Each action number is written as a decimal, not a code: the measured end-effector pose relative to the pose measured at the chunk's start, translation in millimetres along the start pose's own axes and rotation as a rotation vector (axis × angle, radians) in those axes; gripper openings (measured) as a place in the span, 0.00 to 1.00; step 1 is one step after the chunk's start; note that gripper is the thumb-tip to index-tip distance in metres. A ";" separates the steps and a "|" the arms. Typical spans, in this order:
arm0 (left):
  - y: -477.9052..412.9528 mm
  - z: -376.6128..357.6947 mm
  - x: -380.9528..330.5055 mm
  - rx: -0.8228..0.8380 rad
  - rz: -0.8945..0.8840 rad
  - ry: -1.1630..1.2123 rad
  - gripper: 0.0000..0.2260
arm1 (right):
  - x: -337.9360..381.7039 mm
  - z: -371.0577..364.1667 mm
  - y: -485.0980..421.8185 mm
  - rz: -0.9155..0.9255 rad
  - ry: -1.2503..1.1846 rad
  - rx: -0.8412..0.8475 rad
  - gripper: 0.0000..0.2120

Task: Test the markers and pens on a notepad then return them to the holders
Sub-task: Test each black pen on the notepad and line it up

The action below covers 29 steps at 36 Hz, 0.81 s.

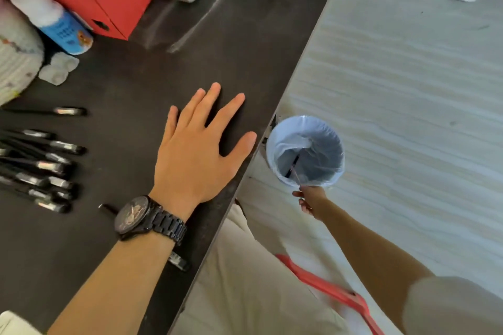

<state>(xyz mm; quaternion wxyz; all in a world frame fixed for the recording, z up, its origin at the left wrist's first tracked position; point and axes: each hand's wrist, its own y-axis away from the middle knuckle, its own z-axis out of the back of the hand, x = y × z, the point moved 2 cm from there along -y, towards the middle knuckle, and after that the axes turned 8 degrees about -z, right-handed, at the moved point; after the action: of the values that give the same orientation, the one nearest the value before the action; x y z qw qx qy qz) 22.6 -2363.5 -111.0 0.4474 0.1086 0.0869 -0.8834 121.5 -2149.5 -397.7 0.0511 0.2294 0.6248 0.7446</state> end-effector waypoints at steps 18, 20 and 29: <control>-5.4 -3.2 3.5 -0.096 0.001 0.020 0.26 | 45.6 -35.0 -53.4 -0.063 0.295 -0.086 0.17; -5.1 -3.1 3.6 -0.105 -0.001 0.028 0.25 | 39.8 -40.6 -51.9 -0.080 0.382 -0.092 0.19; -4.3 -2.1 4.4 -0.117 0.000 0.050 0.24 | 29.5 -36.9 -25.6 0.226 0.851 -0.231 0.27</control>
<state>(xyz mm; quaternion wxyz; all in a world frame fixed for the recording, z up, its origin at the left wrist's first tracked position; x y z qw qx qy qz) 16.8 -2363.8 -113.9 0.4505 0.1043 0.1496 -0.8739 75.0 -2166.7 -418.1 -0.2665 -0.0375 0.4739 0.8384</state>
